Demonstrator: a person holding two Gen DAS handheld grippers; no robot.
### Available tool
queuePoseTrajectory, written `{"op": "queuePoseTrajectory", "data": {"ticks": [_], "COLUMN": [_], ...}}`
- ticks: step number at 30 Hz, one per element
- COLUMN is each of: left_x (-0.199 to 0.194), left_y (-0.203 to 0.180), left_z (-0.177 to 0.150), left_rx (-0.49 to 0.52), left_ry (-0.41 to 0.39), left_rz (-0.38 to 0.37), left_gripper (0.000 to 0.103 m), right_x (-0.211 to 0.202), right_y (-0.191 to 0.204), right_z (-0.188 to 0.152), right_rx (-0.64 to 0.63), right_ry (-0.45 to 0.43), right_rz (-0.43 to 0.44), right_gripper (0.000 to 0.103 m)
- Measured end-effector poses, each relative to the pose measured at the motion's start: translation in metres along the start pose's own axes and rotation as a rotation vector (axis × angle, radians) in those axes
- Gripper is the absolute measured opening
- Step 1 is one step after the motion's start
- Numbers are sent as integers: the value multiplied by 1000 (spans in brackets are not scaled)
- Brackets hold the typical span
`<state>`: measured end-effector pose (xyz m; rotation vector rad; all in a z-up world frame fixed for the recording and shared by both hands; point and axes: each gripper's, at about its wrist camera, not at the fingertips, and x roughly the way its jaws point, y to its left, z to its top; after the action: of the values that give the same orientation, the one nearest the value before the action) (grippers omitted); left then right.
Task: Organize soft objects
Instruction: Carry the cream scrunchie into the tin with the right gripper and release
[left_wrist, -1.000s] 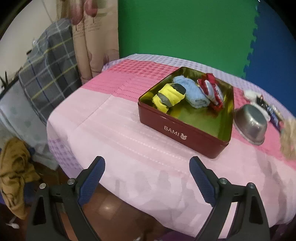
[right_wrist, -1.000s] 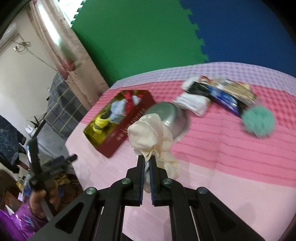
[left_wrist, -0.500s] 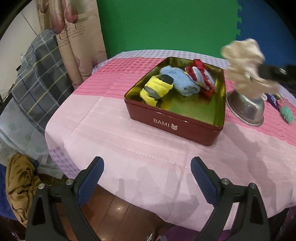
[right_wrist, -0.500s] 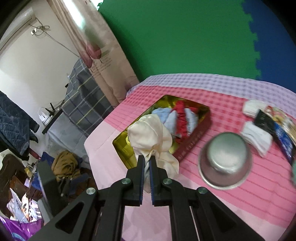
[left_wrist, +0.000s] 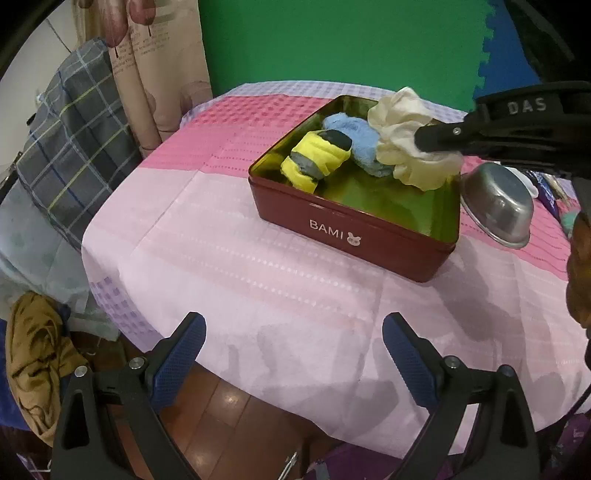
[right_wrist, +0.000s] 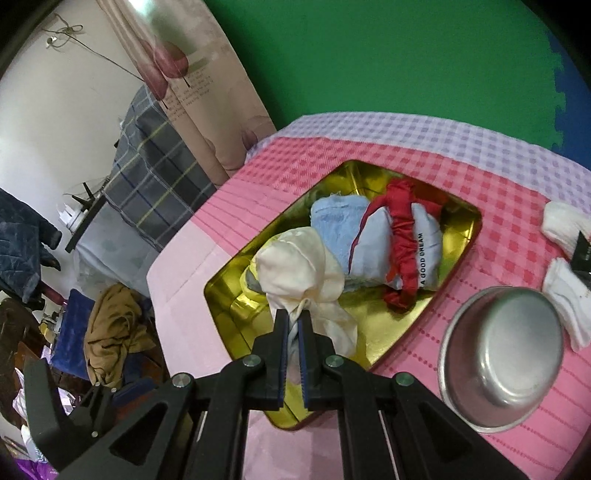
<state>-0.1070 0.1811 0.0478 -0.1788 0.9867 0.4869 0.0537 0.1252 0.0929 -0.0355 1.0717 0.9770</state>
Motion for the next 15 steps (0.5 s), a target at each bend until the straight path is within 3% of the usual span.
{"op": "queuePoseTrajectory", "data": {"ticks": [15], "left_x": [10], "left_y": [10], "left_z": [2], "left_rx": [-28], "left_ry": [51], "left_rz": [-19], "left_gripper": [95], "right_x": [38], "right_y": [21], "right_z": [-6], "right_rx": [-97], "right_ry": [72], "right_rz": [-63], "right_gripper": [8]}}
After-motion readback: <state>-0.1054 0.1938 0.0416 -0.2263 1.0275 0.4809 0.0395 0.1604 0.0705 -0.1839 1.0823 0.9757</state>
